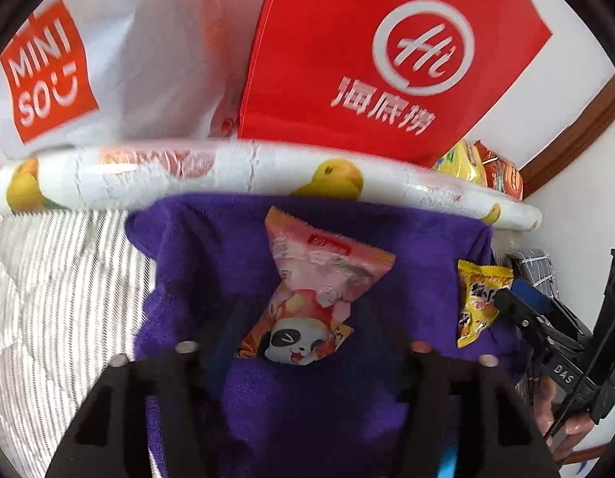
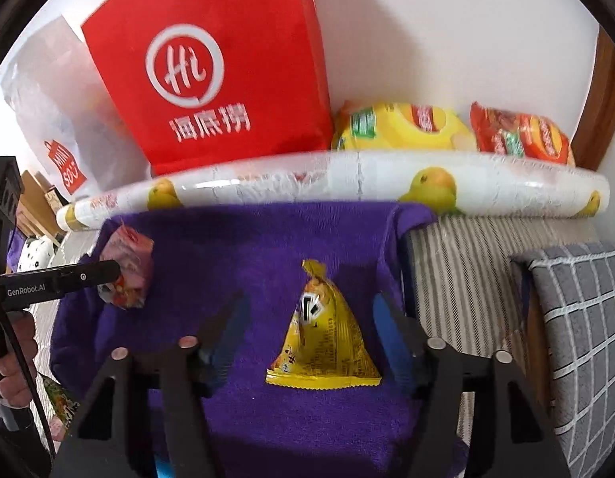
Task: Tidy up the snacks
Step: 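Open both grippers to drop the bags onto the purple towel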
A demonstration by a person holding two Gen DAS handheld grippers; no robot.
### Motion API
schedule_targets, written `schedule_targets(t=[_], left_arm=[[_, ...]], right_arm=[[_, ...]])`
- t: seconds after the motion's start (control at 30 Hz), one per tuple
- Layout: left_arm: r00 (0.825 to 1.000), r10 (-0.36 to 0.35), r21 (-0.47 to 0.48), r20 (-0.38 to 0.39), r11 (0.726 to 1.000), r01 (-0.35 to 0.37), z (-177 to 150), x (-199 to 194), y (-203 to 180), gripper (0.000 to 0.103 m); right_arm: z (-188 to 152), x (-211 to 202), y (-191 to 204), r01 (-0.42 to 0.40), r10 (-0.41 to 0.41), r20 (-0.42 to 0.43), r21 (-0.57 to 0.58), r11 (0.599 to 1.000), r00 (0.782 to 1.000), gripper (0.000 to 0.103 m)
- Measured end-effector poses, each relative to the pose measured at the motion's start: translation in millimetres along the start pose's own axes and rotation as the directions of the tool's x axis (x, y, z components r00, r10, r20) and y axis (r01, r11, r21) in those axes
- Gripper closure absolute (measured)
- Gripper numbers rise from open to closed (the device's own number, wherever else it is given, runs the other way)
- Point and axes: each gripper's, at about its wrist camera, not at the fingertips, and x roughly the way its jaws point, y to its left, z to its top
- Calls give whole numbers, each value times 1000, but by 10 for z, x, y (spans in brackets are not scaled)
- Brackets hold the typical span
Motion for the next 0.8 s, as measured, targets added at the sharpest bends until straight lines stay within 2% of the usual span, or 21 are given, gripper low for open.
schedule_targets(t=[0.17, 0.4, 0.53, 0.8], left_arm=[[999, 8, 19, 43, 1000, -8, 17, -221, -74, 43], [994, 7, 17, 109, 1000, -9, -67, -667, -184, 43], [990, -11, 8, 140, 1000, 10, -236, -906, -246, 43], [979, -26, 3, 200, 1000, 26, -681, -1417, -269, 43]], right_arm=[[57, -226, 9, 16, -17, 60, 19, 1000, 998, 32], [-59, -556, 51, 58, -61, 61, 55, 997, 996, 31], [-220, -831, 135, 117, -120, 75, 47, 992, 990, 23], [-539, -1451, 351, 169, -171, 179, 29, 985, 969, 22]])
